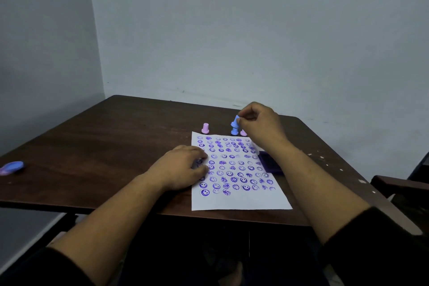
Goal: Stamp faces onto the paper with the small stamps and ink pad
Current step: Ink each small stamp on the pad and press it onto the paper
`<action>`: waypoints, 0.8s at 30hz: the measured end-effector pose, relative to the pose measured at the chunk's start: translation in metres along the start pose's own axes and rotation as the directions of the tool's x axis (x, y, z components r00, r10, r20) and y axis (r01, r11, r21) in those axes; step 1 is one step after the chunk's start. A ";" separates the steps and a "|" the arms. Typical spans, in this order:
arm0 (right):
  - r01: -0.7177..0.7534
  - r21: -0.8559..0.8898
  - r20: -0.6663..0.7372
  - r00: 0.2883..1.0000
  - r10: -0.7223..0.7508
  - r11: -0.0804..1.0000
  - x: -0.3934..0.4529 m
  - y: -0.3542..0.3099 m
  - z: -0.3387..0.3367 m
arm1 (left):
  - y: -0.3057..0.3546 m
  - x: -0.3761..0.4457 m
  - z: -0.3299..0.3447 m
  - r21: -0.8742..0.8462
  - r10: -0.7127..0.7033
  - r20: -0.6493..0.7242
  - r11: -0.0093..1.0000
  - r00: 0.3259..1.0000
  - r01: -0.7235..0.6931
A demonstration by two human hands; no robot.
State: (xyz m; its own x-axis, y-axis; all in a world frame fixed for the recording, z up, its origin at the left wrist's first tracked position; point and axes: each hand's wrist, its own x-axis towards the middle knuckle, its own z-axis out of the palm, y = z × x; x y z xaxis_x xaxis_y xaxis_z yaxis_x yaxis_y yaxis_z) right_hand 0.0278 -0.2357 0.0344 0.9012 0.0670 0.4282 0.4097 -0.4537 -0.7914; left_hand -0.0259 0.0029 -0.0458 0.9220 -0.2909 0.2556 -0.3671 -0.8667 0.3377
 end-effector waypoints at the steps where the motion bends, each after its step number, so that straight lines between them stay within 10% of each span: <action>1: -0.003 -0.023 0.004 1.000 0.003 1.000 0.009 0.000 0.003 | 0.000 0.000 0.000 0.000 0.002 -0.002 1.000 1.000 -0.002; 24: 0.028 -0.635 0.076 0.997 0.026 0.772 0.093 0.072 0.083 | -0.002 0.001 0.003 0.026 0.028 -0.008 0.999 1.000 -0.027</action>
State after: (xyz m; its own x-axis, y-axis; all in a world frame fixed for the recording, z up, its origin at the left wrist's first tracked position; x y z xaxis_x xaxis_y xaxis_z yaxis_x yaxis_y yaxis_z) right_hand 0.1531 -0.1882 -0.0192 0.9198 0.1222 0.3728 0.2517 -0.9127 -0.3218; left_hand -0.0243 0.0028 -0.0490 0.9105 -0.3114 0.2720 -0.3887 -0.8688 0.3066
